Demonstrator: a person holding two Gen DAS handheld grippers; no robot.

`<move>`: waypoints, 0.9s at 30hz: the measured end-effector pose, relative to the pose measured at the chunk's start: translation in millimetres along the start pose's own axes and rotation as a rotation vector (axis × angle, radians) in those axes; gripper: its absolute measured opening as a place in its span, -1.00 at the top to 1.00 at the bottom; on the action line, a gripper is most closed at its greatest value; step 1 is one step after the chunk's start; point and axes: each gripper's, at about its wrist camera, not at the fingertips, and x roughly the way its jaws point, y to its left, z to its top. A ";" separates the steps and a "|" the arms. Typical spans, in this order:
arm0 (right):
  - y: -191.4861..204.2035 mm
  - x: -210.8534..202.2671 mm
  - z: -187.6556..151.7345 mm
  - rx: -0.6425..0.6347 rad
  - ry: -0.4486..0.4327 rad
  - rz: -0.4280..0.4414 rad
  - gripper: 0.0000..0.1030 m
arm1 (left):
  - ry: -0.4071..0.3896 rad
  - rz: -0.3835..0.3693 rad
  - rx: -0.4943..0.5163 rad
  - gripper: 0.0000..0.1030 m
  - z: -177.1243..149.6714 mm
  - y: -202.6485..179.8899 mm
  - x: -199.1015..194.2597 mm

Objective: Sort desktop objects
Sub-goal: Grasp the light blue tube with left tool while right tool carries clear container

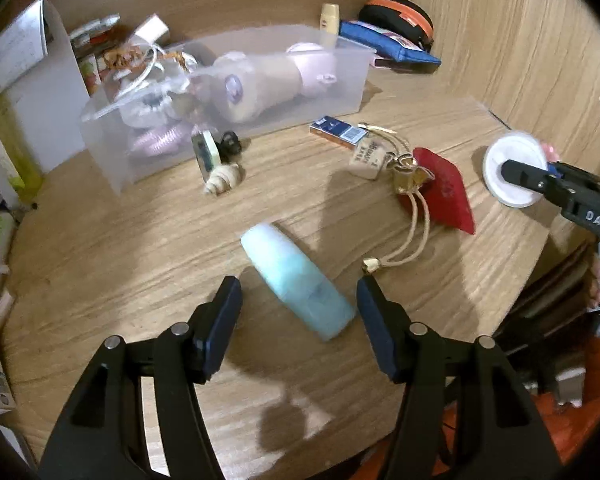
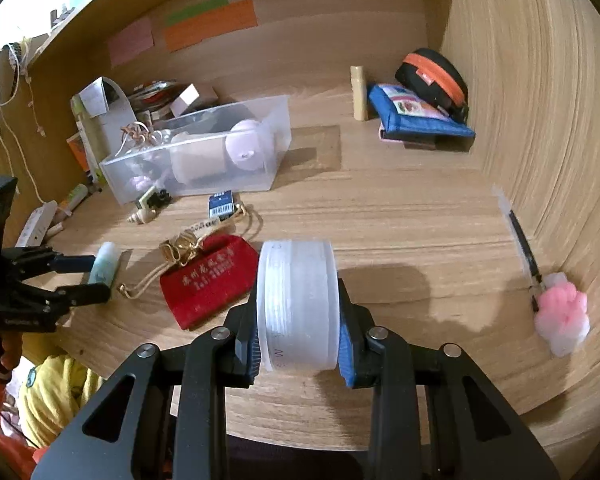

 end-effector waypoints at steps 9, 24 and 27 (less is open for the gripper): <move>-5.6 14.3 7.4 0.001 -0.003 0.030 0.45 | -0.024 0.043 -0.060 0.10 12.7 8.0 9.5; 10.8 18.1 54.4 -0.037 -0.060 0.124 0.48 | -0.124 0.067 -0.153 0.53 37.1 26.3 -2.2; 20.2 18.1 70.7 -0.063 -0.076 0.134 0.48 | -0.168 0.061 -0.162 0.53 50.5 31.4 -11.1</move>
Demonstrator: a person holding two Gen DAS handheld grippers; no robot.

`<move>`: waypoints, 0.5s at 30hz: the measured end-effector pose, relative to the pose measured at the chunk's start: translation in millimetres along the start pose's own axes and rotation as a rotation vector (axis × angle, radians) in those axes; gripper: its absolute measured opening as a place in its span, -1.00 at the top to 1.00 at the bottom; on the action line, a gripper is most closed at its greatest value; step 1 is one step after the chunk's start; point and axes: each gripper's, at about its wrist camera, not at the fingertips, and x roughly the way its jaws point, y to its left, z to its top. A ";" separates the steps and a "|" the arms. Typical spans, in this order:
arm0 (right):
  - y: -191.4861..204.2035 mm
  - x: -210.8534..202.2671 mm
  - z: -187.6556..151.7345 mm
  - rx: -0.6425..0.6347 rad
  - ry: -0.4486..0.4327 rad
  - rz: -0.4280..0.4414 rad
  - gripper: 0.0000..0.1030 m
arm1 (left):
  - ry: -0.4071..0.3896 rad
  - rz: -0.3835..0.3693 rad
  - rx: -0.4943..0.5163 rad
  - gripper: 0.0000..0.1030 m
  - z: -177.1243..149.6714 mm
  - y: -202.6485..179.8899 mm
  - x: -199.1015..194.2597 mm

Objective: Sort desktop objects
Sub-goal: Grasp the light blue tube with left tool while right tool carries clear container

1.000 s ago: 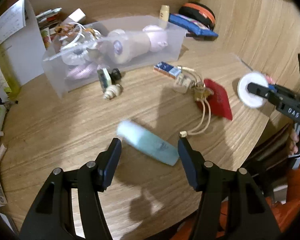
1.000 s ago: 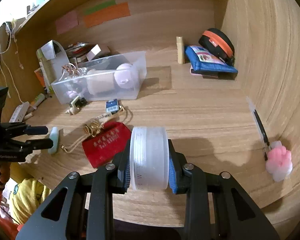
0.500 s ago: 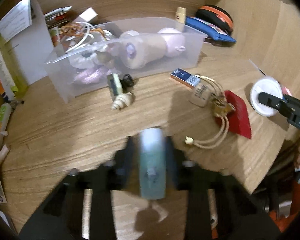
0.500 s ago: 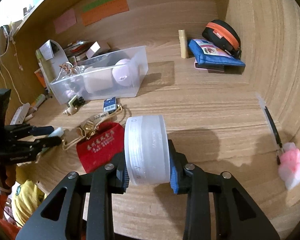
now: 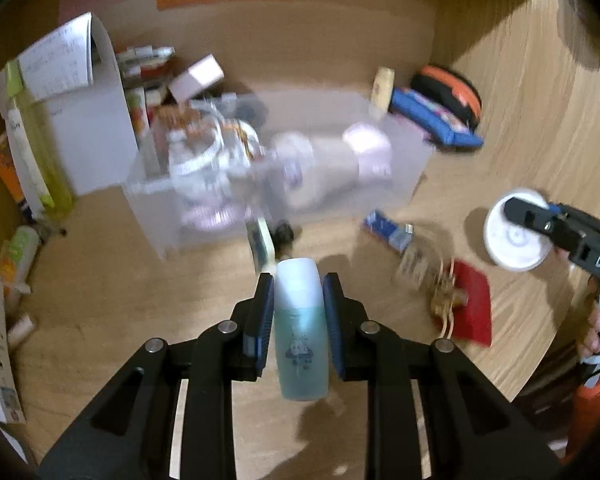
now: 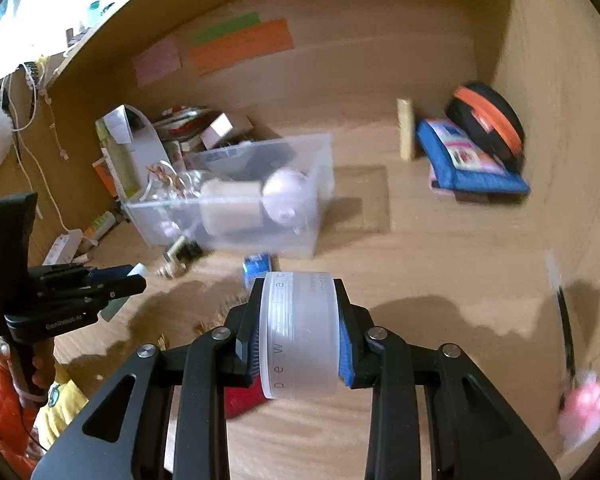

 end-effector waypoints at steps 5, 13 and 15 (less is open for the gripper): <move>11.2 6.0 28.5 -0.024 -0.019 0.024 0.48 | -0.073 -0.011 -0.002 0.53 28.2 4.3 -9.3; 19.9 20.9 84.2 -0.037 -0.066 0.091 0.48 | -0.127 -0.036 -0.025 0.53 75.5 16.0 -5.0; 21.0 27.6 95.8 -0.040 -0.068 0.094 0.48 | -0.135 -0.046 -0.038 0.53 87.1 20.8 -1.9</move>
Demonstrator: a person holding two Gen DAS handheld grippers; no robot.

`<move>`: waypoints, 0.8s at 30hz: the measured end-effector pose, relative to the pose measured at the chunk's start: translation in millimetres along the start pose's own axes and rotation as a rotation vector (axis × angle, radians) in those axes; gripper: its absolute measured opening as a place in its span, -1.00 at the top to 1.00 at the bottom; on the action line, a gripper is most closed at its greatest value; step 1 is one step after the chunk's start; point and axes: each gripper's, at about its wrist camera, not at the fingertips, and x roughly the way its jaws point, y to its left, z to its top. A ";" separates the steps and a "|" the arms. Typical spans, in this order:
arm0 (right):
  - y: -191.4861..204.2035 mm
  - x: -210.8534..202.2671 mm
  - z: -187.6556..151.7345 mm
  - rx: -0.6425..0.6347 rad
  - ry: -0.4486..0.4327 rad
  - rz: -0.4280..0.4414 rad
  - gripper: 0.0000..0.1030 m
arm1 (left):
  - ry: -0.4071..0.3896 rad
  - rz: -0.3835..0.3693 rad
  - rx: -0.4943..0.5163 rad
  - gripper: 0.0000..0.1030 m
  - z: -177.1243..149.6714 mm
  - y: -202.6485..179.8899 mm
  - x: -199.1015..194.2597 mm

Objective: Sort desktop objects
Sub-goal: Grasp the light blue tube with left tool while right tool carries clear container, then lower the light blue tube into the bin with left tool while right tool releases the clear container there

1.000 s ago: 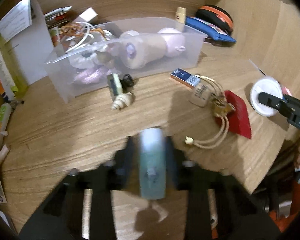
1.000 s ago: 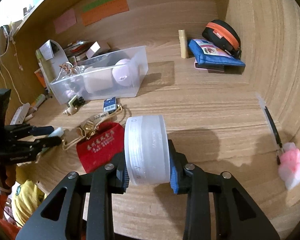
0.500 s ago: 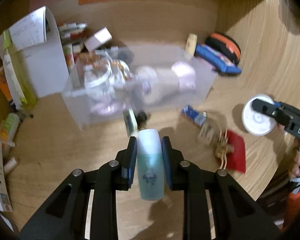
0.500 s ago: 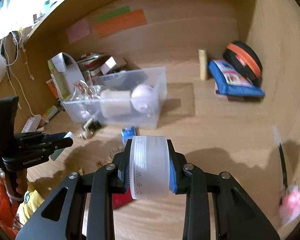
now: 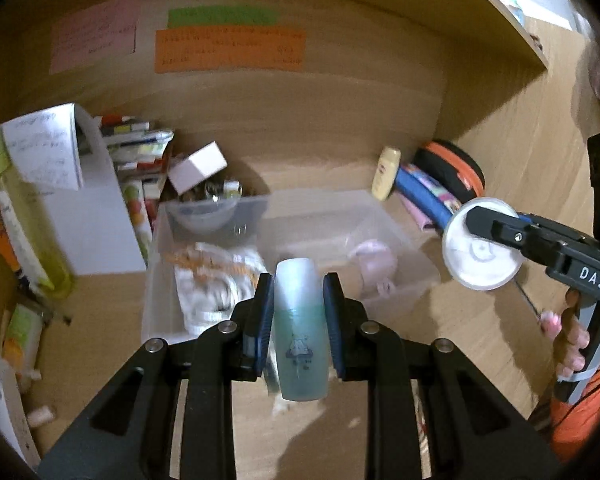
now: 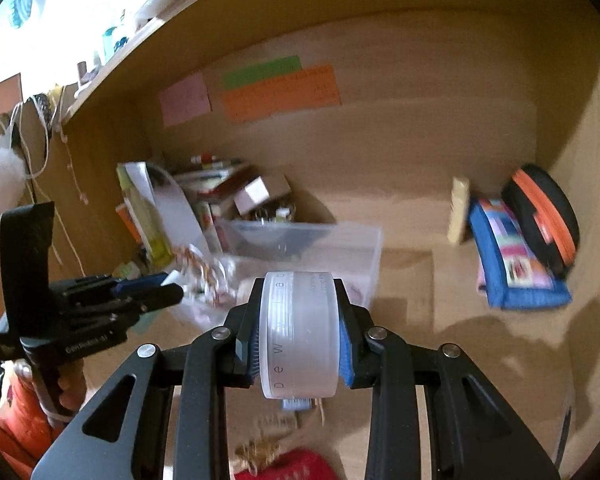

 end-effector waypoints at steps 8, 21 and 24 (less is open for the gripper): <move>0.8 42.8 26.1 -0.008 0.045 0.015 0.48 | 0.030 -0.038 -0.065 0.53 32.5 20.6 30.5; -11.4 132.4 24.8 0.048 0.194 0.073 0.48 | 0.160 -0.097 -0.150 0.55 35.3 31.2 108.9; -13.1 131.8 24.0 0.043 0.191 0.080 0.48 | 0.184 -0.087 -0.139 0.57 33.9 30.1 122.1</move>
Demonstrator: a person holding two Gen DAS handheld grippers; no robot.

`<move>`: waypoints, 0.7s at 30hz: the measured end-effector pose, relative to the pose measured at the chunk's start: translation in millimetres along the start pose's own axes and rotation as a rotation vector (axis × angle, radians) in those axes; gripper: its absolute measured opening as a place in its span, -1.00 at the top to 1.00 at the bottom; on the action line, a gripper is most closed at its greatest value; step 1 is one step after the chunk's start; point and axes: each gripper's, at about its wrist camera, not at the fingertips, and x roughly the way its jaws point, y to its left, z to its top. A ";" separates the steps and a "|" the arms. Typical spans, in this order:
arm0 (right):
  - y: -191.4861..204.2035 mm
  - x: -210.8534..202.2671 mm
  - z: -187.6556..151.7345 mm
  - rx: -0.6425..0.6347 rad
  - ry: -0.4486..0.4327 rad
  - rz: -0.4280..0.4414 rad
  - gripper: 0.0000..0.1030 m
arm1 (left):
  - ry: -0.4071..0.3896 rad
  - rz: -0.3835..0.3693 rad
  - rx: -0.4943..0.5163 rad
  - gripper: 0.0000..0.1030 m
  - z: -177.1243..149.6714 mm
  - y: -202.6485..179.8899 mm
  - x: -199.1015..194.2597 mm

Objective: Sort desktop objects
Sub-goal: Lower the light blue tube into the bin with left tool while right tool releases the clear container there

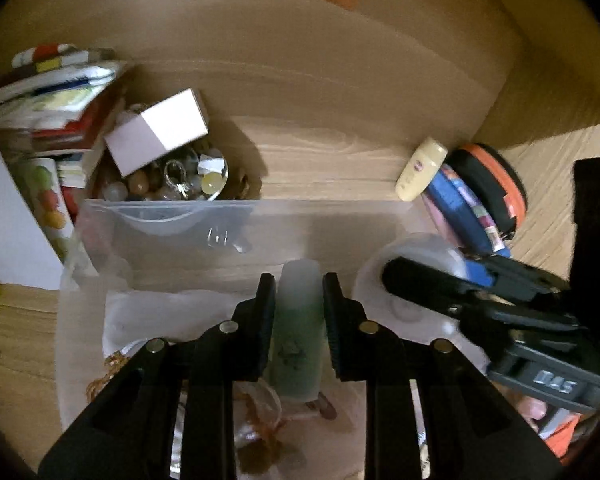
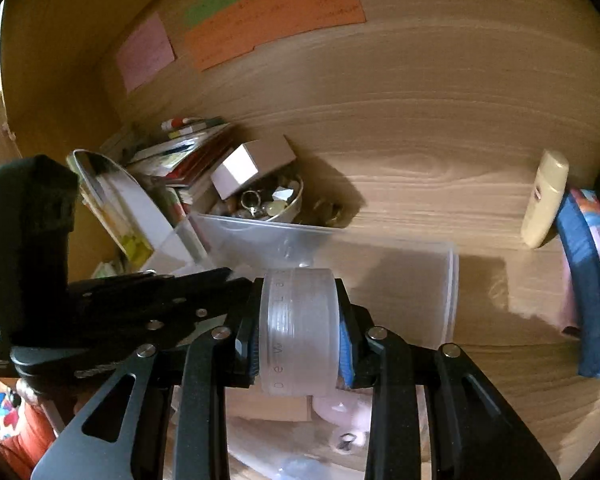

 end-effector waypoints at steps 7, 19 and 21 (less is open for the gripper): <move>4.8 1.9 -1.8 -0.036 -0.024 -0.034 0.46 | 0.024 0.000 -0.006 0.58 -4.0 6.4 5.3; -4.7 9.3 -3.2 -0.028 -0.001 -0.091 0.25 | 0.015 0.015 -0.001 0.46 -11.6 12.1 -2.9; -4.3 10.9 -3.9 -0.034 0.005 -0.105 0.23 | 0.002 0.005 -0.005 0.32 -11.4 12.3 -6.6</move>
